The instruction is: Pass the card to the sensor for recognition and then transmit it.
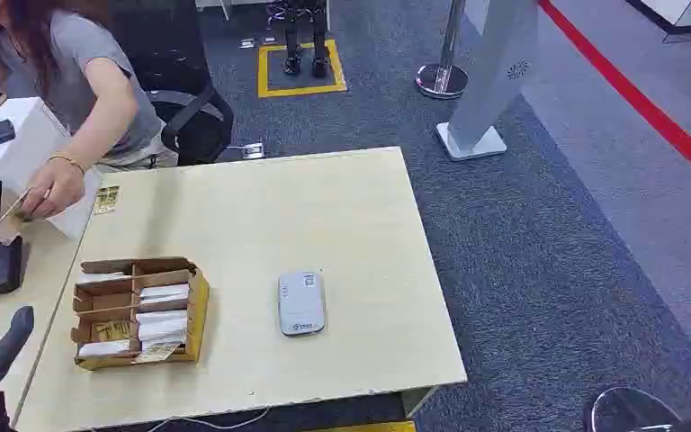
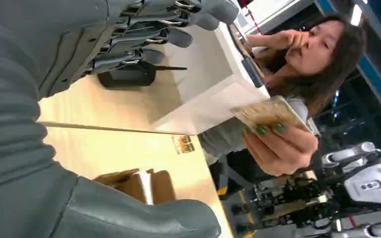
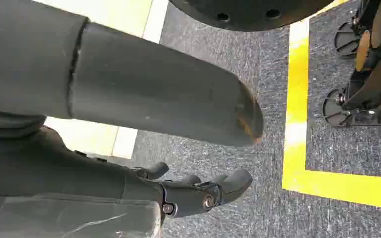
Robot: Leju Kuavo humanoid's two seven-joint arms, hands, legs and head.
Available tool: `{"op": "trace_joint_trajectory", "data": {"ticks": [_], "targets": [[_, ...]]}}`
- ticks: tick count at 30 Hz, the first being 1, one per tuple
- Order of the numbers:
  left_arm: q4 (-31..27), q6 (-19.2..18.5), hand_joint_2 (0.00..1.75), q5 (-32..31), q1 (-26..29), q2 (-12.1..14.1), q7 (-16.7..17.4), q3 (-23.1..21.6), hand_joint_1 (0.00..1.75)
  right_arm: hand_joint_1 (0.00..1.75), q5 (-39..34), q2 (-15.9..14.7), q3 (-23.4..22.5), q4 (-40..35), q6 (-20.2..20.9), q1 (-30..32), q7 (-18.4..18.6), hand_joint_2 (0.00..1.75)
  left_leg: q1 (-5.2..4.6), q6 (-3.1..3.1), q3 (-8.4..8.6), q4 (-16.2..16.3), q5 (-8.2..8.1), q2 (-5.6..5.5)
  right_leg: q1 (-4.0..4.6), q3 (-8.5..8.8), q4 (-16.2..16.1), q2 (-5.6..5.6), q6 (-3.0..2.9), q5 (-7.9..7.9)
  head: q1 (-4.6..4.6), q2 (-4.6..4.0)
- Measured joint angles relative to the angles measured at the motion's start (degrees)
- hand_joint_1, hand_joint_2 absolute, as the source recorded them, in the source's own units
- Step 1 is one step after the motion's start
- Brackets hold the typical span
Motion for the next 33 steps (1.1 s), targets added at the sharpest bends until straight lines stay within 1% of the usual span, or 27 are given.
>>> {"op": "trace_joint_trajectory", "data": {"ticks": [7, 15, 20, 21, 22, 33], "targets": [[4.42, 1.40, 1.75, 0.22, -4.93, 0.98, 0.44, -2.91, 0.00, 0.00, 0.48, 0.00, 0.57, 0.00, 0.07, -0.26, -0.20, 0.00, 0.00, -0.02, 0.00, 0.00, 0.02, 0.00, 0.00, 0.00, 0.00, 0.00, 0.01, 0.01, 0.00, 0.00], [6.54, 1.93, 1.75, 0.41, -6.58, 1.42, 0.57, -4.18, 0.00, 0.00, 0.55, 0.00, 0.70, 0.00, 0.07, -0.31, -0.31, 0.00, 0.00, -0.02, -0.01, 0.00, 0.02, 0.04, 0.00, -0.06, 0.00, 0.06, 0.01, 0.02, 0.00, 0.00], [9.20, 3.39, 1.75, 0.44, -9.56, 1.68, 1.05, -4.96, 0.00, 0.00, 1.18, 0.00, 1.47, 0.00, -0.20, -0.46, -0.37, 0.00, 0.00, -0.04, -0.02, 0.01, 0.03, 0.04, 0.00, -0.04, 0.00, 0.05, 0.01, 0.04, 0.02, 0.00], [9.73, 3.66, 1.75, 0.30, -9.96, 1.71, 1.05, -5.32, 1.57, 0.00, 1.22, 0.00, 1.49, 0.00, -0.20, -0.47, -0.35, 0.00, 0.00, -0.03, -0.01, 0.01, 0.04, 0.03, 0.00, -0.03, 0.00, 0.06, 0.01, 0.04, 0.02, 0.00], [10.08, 3.79, 1.75, 0.22, -10.13, 1.68, 1.03, -5.53, 1.75, 0.00, 1.27, 0.00, 1.49, 0.00, -0.22, -0.48, -0.35, 0.00, 0.00, -0.03, -0.01, 0.01, 0.05, 0.04, 0.00, -0.03, 0.00, 0.06, 0.01, 0.04, 0.02, 0.00], [12.25, 5.34, 1.75, -0.26, -10.86, 1.57, 1.05, -7.15, 1.75, 0.00, 1.49, 0.00, 1.86, 0.00, -0.72, -0.56, -0.26, 0.00, 0.00, -0.03, -0.02, 0.01, 0.05, 0.06, 0.00, -0.06, 0.00, 0.10, 0.01, 0.04, 0.00, 0.00]]}}
